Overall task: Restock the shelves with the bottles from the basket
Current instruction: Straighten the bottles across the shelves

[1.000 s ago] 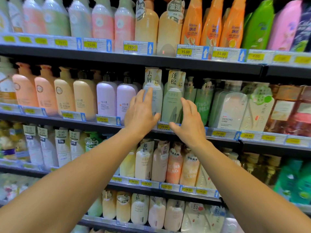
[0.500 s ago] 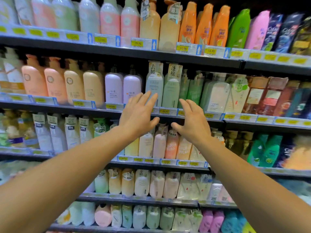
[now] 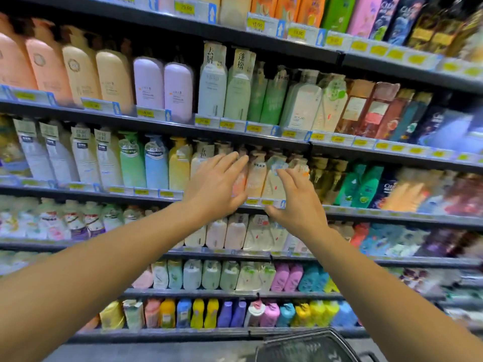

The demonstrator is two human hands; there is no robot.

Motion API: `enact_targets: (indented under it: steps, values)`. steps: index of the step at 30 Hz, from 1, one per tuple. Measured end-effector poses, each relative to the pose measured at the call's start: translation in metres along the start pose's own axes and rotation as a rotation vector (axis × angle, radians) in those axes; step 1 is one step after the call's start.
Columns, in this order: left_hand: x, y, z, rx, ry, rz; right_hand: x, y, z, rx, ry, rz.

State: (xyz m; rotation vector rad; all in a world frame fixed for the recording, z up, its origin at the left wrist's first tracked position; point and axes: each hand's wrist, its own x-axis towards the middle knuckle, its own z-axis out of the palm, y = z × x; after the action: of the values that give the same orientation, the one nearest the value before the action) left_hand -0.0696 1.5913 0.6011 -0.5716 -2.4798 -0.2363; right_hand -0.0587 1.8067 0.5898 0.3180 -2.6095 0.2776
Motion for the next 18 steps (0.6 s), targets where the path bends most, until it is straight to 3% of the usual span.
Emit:
enact_targets:
  steps: [18]
  values:
    - [-0.034,0.273,0.206,-0.169,-0.393,-0.037,-0.195,0.297,0.069,0.172,-0.4,0.167]
